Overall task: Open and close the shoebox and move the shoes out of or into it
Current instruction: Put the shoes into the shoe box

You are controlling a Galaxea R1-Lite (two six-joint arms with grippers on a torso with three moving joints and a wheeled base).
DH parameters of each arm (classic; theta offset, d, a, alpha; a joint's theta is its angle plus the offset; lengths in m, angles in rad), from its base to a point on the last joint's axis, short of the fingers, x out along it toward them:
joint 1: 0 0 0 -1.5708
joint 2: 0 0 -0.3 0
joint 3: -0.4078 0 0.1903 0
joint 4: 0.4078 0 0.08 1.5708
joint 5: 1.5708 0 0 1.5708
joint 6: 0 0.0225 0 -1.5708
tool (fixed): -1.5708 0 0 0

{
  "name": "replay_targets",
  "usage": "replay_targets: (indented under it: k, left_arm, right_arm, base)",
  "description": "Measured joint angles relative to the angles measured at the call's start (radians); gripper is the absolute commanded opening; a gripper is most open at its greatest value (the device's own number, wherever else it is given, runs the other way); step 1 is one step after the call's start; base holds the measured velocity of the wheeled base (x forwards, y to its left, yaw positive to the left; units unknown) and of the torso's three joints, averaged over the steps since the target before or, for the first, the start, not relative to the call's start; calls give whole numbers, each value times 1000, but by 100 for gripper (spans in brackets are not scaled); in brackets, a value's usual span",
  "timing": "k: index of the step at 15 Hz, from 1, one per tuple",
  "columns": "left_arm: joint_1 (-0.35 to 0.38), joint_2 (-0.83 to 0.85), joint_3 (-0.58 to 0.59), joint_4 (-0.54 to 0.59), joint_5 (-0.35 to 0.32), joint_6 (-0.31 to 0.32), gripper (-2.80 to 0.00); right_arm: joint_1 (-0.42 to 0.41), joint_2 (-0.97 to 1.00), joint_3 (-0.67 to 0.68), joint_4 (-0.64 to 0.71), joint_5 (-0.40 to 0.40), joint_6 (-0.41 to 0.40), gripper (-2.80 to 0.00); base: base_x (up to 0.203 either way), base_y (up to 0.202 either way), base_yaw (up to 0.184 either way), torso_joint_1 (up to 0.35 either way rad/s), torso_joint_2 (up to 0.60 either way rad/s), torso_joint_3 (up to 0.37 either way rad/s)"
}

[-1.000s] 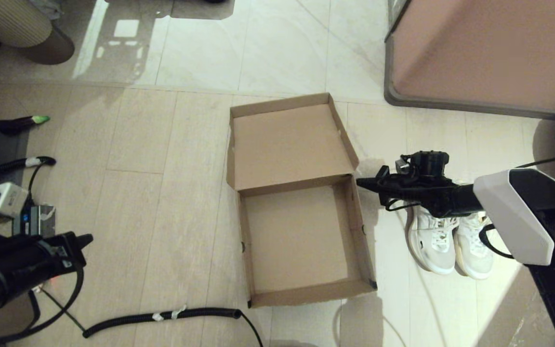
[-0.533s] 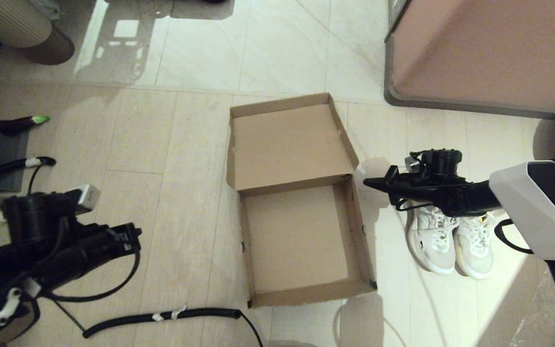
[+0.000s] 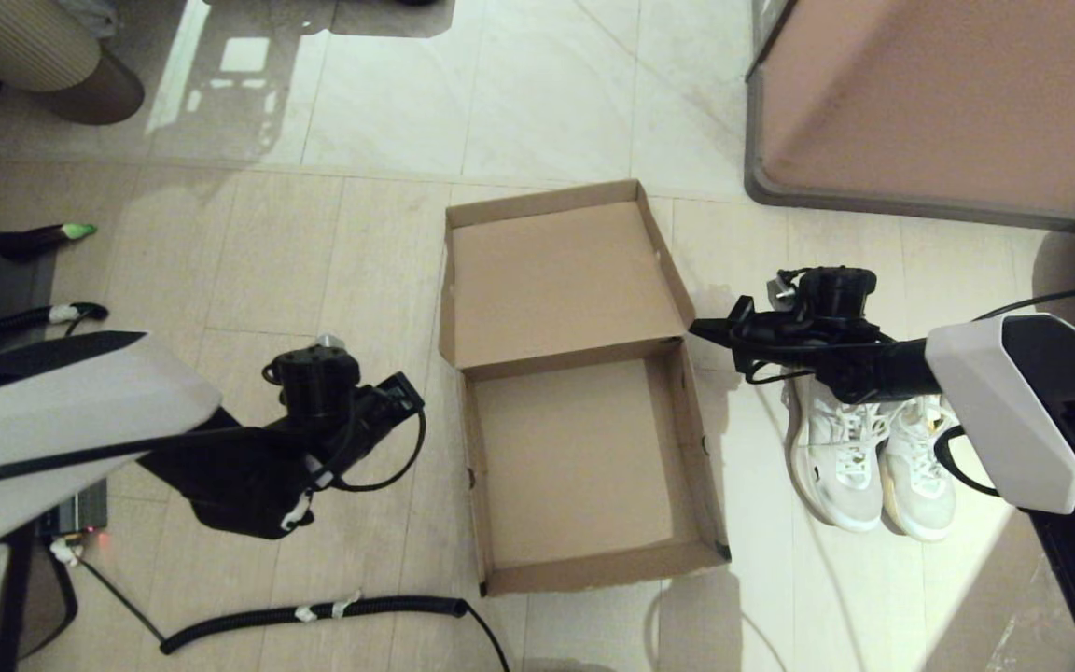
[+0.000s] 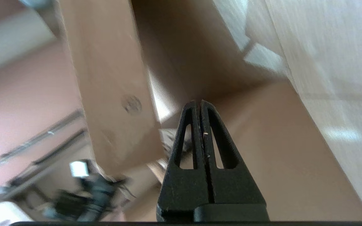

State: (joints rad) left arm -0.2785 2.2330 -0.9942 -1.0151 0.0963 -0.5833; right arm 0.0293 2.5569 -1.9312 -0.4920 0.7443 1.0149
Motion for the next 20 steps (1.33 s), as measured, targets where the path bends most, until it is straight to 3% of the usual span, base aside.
replay_targets:
  k: [8, 13, 17, 20]
  left_arm:
    - [-63, 193, -185, 2, 27, -35, -280]
    - [-84, 240, -306, 72, 42, -76, -280]
    - [-93, 266, -441, 145, 42, -82, -280]
    - [-113, 286, -483, 161, 42, -82, -280]
  right_arm:
    - [50, 74, -33, -65, 14, 39, -280]
    - [49, 79, -27, -55, 57, 39, -280]
    - [18, 21, 109, -28, 64, 20, -280]
    - [-34, -41, 241, -28, 64, -83, -280]
  base:
    - [0, 0, 0, 0, 0, 0]
    - [0, 0, 0, 0, 0, 0]
    - [0, 0, 0, 0, 0, 0]
    - [0, 0, 0, 0, 0, 0]
